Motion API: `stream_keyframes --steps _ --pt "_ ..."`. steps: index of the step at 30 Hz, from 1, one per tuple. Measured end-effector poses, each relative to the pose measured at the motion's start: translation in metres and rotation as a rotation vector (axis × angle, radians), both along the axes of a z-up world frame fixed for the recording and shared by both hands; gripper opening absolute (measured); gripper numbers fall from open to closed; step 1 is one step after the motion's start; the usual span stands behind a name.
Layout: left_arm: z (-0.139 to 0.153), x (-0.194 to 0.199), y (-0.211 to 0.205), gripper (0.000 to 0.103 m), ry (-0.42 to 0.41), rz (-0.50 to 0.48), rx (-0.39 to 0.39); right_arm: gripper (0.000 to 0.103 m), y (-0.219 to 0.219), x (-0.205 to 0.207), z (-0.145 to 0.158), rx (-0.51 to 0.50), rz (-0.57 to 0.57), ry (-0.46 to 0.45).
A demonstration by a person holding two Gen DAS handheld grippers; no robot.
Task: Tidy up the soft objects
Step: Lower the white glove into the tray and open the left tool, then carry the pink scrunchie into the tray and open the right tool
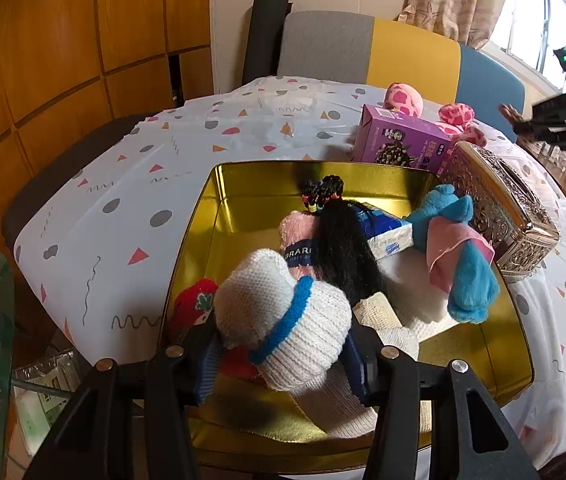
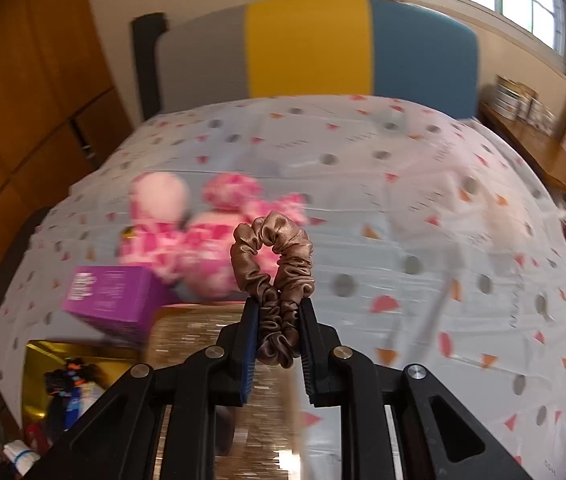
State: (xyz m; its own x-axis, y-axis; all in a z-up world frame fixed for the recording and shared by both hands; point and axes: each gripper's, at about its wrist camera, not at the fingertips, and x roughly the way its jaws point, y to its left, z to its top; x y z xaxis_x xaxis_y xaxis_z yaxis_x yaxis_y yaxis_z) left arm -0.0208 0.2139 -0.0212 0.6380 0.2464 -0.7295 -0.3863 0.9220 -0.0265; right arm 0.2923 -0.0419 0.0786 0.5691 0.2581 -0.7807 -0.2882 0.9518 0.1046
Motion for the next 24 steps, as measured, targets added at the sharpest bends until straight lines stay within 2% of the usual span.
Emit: stream_keyframes --steps 7,13,18,24 --pt "-0.010 -0.002 0.006 0.053 0.023 0.017 -0.021 0.018 0.067 -0.043 0.007 0.029 0.189 -0.024" --pt "-0.025 0.001 0.014 0.053 0.059 0.040 -0.047 0.018 0.114 -0.103 -0.006 0.044 0.372 0.000" --pt "-0.032 0.005 0.021 0.054 0.072 0.056 -0.064 0.018 0.134 -0.148 -0.029 0.057 0.468 0.059" --pt "-0.034 0.018 0.030 0.055 0.086 0.067 -0.073 0.018 0.135 -0.190 -0.047 0.057 0.529 0.080"
